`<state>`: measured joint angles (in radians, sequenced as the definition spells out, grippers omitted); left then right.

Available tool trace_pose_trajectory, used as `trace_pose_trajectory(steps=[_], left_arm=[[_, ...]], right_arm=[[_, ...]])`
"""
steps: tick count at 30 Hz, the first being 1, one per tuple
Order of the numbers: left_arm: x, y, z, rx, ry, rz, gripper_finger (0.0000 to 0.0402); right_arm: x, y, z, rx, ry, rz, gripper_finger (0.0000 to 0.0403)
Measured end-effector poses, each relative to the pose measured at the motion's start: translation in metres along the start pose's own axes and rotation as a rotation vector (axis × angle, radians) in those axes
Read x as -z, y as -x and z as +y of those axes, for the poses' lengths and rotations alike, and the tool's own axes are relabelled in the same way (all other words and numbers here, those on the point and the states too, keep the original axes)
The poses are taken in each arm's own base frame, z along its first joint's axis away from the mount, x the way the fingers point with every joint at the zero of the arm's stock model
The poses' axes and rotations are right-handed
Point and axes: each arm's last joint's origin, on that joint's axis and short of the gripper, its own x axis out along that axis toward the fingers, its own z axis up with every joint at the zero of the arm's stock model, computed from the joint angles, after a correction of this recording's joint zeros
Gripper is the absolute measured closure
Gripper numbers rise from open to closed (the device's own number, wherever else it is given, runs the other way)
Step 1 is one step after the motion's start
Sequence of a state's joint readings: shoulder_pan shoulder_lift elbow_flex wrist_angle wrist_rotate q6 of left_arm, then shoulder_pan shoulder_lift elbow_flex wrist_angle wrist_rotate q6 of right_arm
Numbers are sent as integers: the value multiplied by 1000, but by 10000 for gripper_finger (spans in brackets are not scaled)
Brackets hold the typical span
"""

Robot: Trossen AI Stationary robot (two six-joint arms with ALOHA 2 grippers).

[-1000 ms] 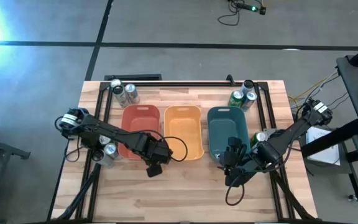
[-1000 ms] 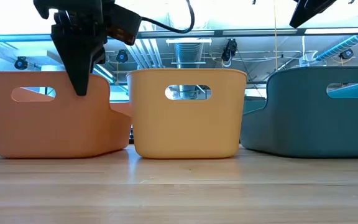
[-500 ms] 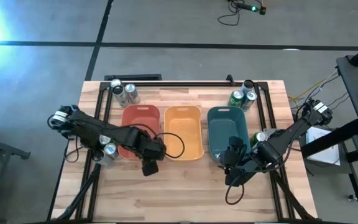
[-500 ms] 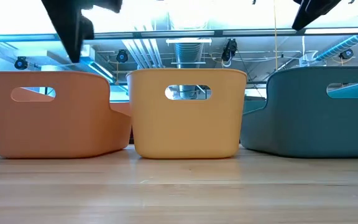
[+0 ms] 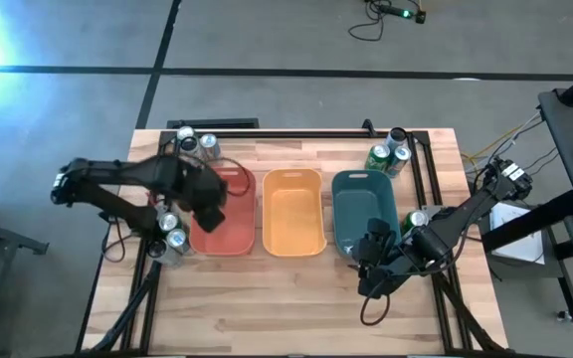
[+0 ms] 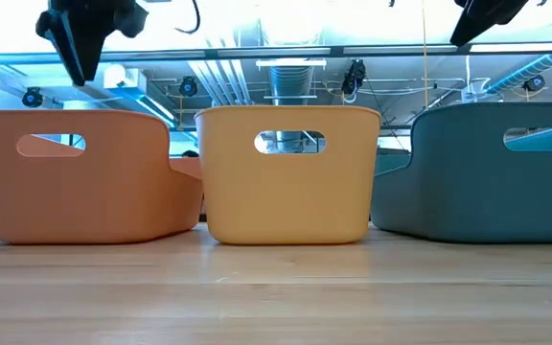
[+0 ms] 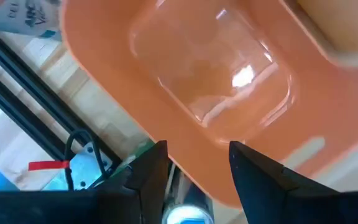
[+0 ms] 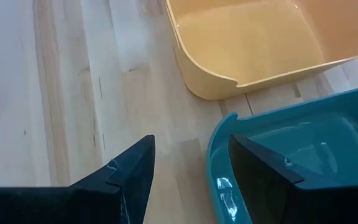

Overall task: Sort soda cans
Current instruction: Adjust the bins

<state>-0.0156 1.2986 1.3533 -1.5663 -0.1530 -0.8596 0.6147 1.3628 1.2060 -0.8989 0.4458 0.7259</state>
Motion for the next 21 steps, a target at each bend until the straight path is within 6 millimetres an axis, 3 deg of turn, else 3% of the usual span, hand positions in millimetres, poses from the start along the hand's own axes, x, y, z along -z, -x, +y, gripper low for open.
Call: trace_pose_trajectory(steps=[3,9,14,21], left_arm=[[-7,-5,13,-7,37,29,247],[-13,-35,37,-65,6,139,248],[-7,-60,57,-74,3,256,248],[0,-75,74,-88,61,310,248]], right_arm=[[0,0,0,0,-20,0,202],[3,2,3,-8,-72,2,202],[8,5,9,-26,-104,3,202],[10,7,11,-32,-110,3,202]])
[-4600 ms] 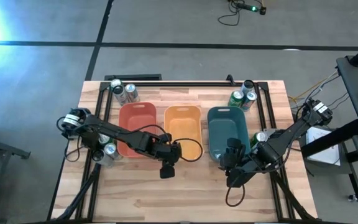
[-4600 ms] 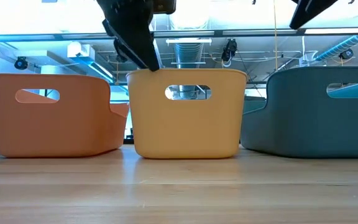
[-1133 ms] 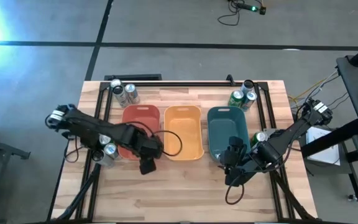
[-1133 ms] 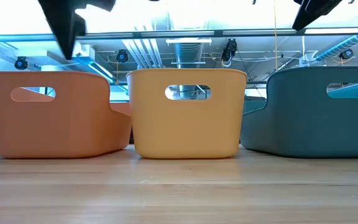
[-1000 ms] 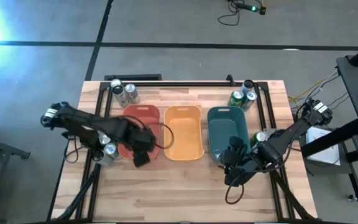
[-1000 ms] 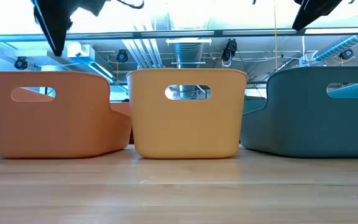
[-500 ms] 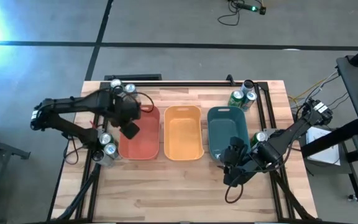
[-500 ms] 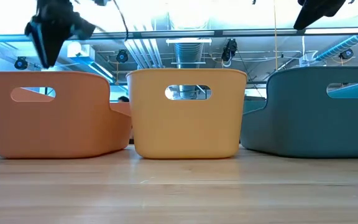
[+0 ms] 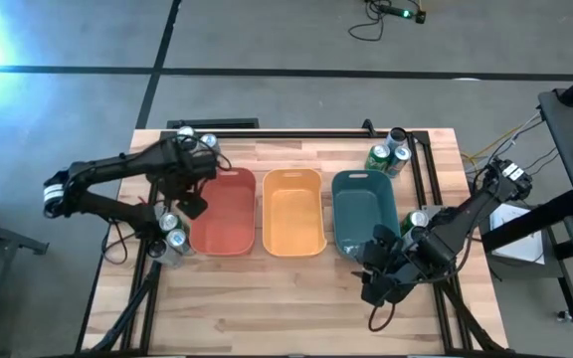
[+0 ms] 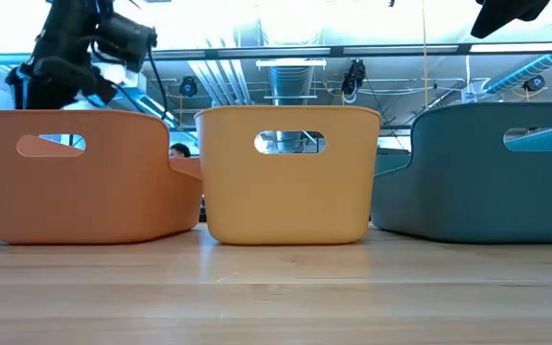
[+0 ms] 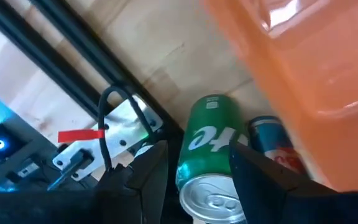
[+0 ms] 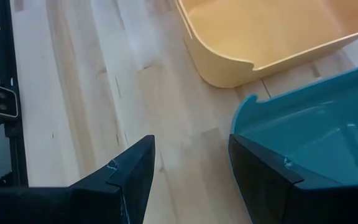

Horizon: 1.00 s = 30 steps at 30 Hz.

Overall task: Sort soda cans
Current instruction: Adjust the bins, then adjust the soda cans

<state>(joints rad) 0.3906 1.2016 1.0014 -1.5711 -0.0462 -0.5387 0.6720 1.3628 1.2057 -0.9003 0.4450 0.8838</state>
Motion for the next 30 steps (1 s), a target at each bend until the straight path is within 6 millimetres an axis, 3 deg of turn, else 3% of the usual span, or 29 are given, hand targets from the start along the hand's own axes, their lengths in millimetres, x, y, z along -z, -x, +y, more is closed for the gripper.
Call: trace_pose_trajectory(steps=[9,17,22,30], left_arm=[[-3,-31,16,-89,114,104,258],[2,-51,21,-109,75,197,347],[2,-49,19,-68,1,204,397],[2,-43,16,1,-115,199,401]], right_arm=[[0,0,0,1,-34,0,202],[0,0,0,1,-44,0,202],[0,0,0,1,-45,0,202],[0,0,0,0,-62,0,202]])
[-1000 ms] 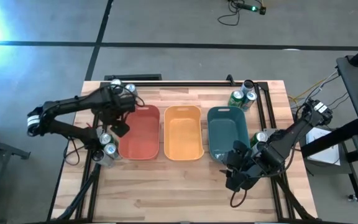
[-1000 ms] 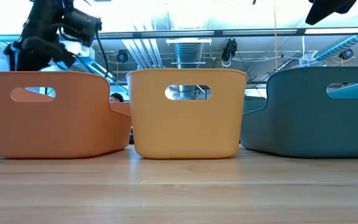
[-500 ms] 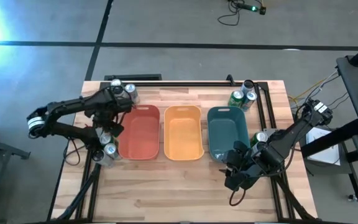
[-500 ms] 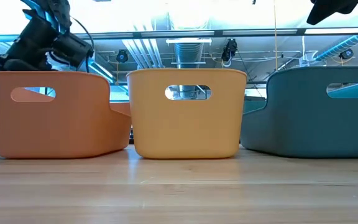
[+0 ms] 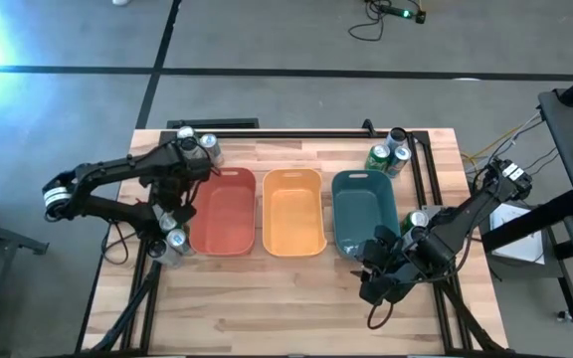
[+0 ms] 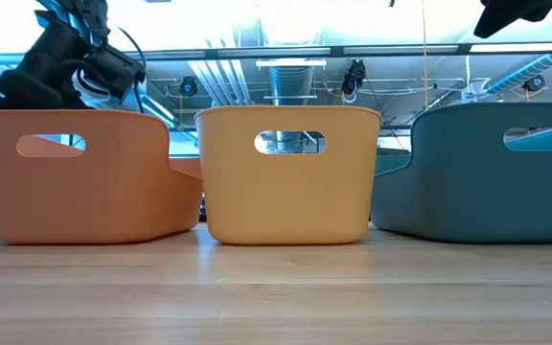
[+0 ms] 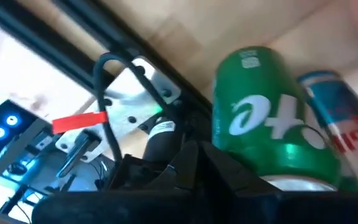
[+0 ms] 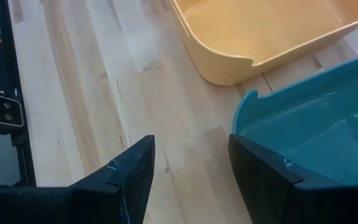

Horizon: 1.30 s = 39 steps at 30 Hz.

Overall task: Sort soda cans
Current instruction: Adjust the soda cans, then put the top left white soda can into the orange bin

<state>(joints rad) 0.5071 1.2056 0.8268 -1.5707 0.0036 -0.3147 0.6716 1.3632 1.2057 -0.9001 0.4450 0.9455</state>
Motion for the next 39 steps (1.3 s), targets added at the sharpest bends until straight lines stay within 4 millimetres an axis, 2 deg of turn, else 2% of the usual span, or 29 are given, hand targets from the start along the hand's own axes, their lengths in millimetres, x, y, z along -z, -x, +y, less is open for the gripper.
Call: trace_pose_trajectory(steps=[11,23,27,31,35,39], left_arm=[[8,-2,-12,71,-128,22,401],[31,4,-28,123,-257,-43,402],[39,20,-25,164,-236,-138,402],[49,45,-17,134,-152,-327,396],[59,76,-6,125,-10,-593,371],[66,105,11,95,214,-815,333]], right_arm=[[0,0,0,0,3,1,202],[0,0,0,1,19,2,202],[0,0,0,2,24,2,202],[0,0,0,10,25,-9,202],[-2,-1,-2,40,16,-45,202],[-8,-4,-6,58,-24,-63,202]])
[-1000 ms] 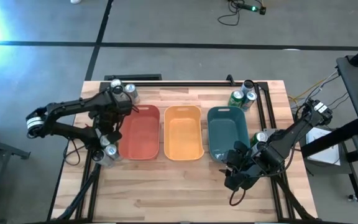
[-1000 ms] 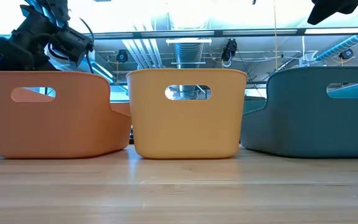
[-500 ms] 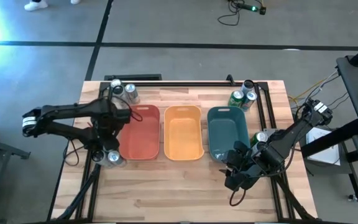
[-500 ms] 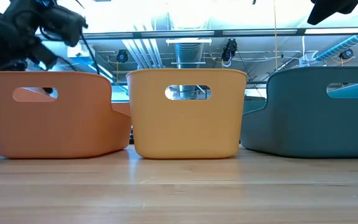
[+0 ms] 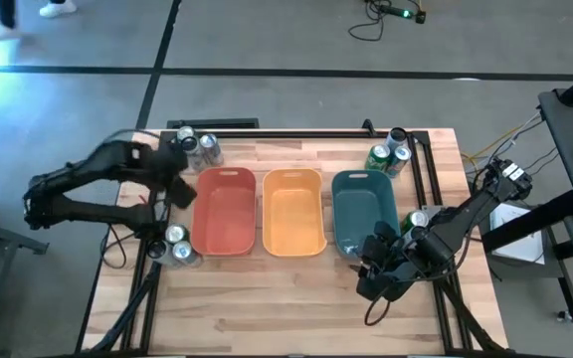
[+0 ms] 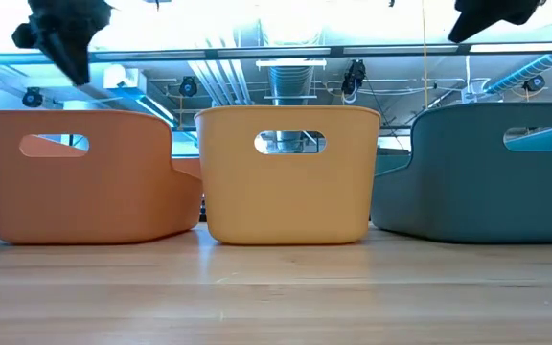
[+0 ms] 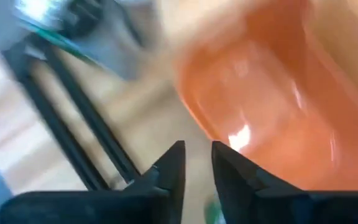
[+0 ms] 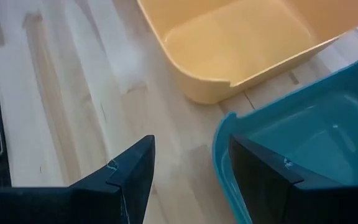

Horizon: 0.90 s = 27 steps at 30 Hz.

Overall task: Sort soda cans
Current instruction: Put the top left white soda can into the orange bin

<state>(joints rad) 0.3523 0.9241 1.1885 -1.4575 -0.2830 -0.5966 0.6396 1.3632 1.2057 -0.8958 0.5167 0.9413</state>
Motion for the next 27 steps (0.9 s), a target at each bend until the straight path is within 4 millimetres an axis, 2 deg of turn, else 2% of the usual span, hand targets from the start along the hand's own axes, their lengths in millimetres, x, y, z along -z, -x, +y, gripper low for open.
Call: trace_pose_trajectory(steps=[4,8,12,15,19,23,27], left_arm=[[-20,15,13,-72,178,-160,292],[-37,15,20,-89,250,-185,249],[-48,-2,28,-147,295,-146,205],[-55,-20,40,-197,354,-131,172],[-56,-46,46,-157,368,-78,134],[-57,-70,45,-139,368,-82,111],[-61,-84,45,-135,381,-102,104]], right_arm=[[-9,-4,-2,-9,-26,-25,202],[-16,-7,-2,-32,-40,-58,202],[-20,-5,-6,-15,-67,-51,202],[-27,4,-6,-21,-99,-57,202],[-38,17,-3,-46,-124,-74,202],[-46,25,-1,-65,-89,-100,202],[-50,28,-1,-64,-47,-114,202]])
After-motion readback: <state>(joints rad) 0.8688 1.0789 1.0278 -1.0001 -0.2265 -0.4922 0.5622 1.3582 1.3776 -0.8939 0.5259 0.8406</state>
